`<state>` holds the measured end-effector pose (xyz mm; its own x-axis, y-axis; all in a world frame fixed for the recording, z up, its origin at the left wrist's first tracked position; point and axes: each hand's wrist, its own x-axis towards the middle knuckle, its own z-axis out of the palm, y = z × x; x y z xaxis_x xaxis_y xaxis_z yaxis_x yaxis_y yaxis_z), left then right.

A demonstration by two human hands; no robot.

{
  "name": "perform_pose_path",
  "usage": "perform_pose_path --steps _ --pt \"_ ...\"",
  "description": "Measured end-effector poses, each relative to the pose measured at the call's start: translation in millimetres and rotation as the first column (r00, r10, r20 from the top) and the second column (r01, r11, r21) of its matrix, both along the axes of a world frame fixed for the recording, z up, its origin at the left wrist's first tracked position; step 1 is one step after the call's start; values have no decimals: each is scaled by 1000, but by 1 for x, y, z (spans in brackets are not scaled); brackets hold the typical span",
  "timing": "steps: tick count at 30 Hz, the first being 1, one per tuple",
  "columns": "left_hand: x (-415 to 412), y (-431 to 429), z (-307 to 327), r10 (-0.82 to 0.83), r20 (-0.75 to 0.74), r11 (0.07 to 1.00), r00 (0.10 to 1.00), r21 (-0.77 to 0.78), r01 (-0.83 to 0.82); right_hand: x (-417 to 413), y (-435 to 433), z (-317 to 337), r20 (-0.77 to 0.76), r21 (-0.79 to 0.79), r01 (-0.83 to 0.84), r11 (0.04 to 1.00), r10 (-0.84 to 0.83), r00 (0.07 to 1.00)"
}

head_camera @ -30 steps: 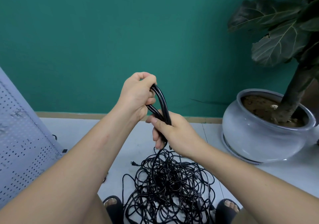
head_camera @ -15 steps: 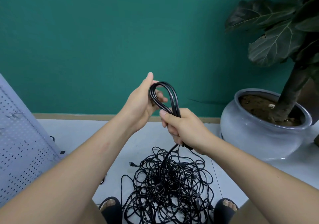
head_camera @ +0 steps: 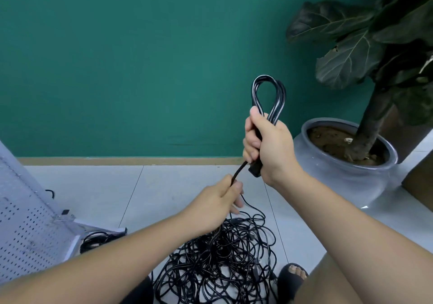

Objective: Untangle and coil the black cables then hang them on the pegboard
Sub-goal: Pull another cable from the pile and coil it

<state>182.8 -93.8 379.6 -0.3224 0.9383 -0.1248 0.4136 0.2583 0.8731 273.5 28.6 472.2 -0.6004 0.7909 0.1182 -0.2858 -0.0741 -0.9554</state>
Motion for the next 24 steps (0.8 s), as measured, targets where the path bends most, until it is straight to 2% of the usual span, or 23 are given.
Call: perform_pose_path --steps 5,7,9,11,13,18,20,22,24 --pt "17 -5 -18 -46 96 976 994 -206 65 0 -1 6 -34 -81 129 988 -132 991" --pt "23 -5 -12 -108 -13 964 994 -245 102 0 1 5 -29 -59 178 982 -180 983" --pt "28 -3 -1 -179 -187 950 966 -288 120 0 3 4 -12 14 225 974 -224 974" --pt "34 -5 16 -268 -423 939 865 -315 137 0 6 2 8 126 252 960 -255 967" --pt "39 -9 34 -261 -581 957 771 -261 127 0 8 1 39 257 261 930 -280 959" --pt "35 -21 68 -132 -645 979 752 31 199 1 15 -7 163 593 207 778 -368 915" --pt "26 -23 80 -106 -604 961 790 142 238 2 19 -10 219 646 164 745 -387 896" --pt "16 -25 91 -100 -490 943 866 232 240 2 26 -13 281 676 123 727 -409 868" --pt "6 -26 99 -87 -396 926 914 305 220 1 33 -16 337 661 64 748 -372 865"
